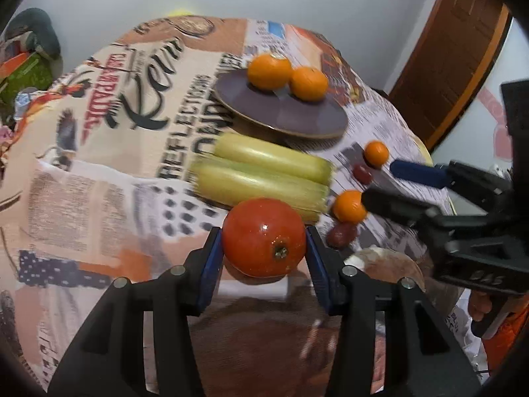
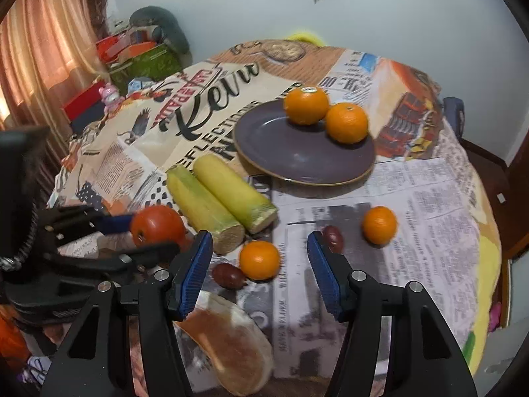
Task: Organize fruits
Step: 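Grasp the red tomato with the left tool while the right tool grasps a corn cob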
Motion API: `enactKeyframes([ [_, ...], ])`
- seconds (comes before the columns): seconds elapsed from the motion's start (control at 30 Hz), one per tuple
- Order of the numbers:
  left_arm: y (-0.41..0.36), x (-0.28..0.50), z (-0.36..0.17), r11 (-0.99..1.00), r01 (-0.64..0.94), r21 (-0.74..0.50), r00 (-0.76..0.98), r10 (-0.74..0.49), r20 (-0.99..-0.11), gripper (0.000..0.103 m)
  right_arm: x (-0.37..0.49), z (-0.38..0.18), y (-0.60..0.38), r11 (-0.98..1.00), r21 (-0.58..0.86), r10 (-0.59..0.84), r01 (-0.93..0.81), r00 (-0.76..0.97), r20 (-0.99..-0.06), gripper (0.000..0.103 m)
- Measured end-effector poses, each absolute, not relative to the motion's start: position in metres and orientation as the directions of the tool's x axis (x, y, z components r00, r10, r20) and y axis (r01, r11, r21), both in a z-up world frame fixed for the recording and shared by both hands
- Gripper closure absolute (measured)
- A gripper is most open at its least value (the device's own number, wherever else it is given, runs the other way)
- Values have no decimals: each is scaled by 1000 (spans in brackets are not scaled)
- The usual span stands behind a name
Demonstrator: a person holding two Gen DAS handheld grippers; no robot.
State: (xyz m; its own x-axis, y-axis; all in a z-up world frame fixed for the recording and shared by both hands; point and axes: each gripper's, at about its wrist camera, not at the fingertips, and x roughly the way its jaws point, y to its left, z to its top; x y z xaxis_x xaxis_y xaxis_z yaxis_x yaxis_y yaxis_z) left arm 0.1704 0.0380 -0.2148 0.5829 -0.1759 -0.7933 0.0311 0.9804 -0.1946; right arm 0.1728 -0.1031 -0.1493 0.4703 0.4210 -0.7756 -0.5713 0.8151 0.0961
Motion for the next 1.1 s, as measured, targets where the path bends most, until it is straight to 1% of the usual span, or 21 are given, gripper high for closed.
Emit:
enactKeyframes([
  [0.2,71,164,-209,981,-31,-191,605,-133,-785,54,178,-162,-79,784,102,430,-612,417,-801,49],
  [0.23,78,163,-209,978,-43,-204,607,-137,-783,54,179,-164,-77,783,105,430,-613,411,-804,54],
  [0.27,81,162,-210,975,-47,-215,609,-143,-780,54,180,-166,-74,784,108,428,-612,406,-807,61],
  [0.33,87,161,-210,971,-58,-233,613,-150,-776,54,181,-170,-70,781,114,426,-613,390,-816,69],
  [0.53,94,159,-207,967,-64,-247,626,-153,-765,54,181,-174,-57,776,74,390,-626,385,-836,67],
  [0.63,97,157,-204,966,-66,-249,636,-152,-756,54,180,-173,-54,763,89,400,-641,359,-843,68],
  [0.73,101,155,-201,965,-71,-252,646,-148,-749,54,171,-168,-49,706,126,448,-697,301,-842,68],
  [0.83,106,155,-200,965,-81,-250,650,-139,-747,54,168,-167,-40,690,87,433,-719,313,-845,66],
  [0.97,113,153,-199,964,-90,-250,654,-132,-745,54,185,-173,-34,714,79,411,-696,325,-851,66],
  [1.1,119,155,-200,966,-100,-240,654,-118,-748,54,198,-177,-21,678,116,424,-726,257,-869,65],
])
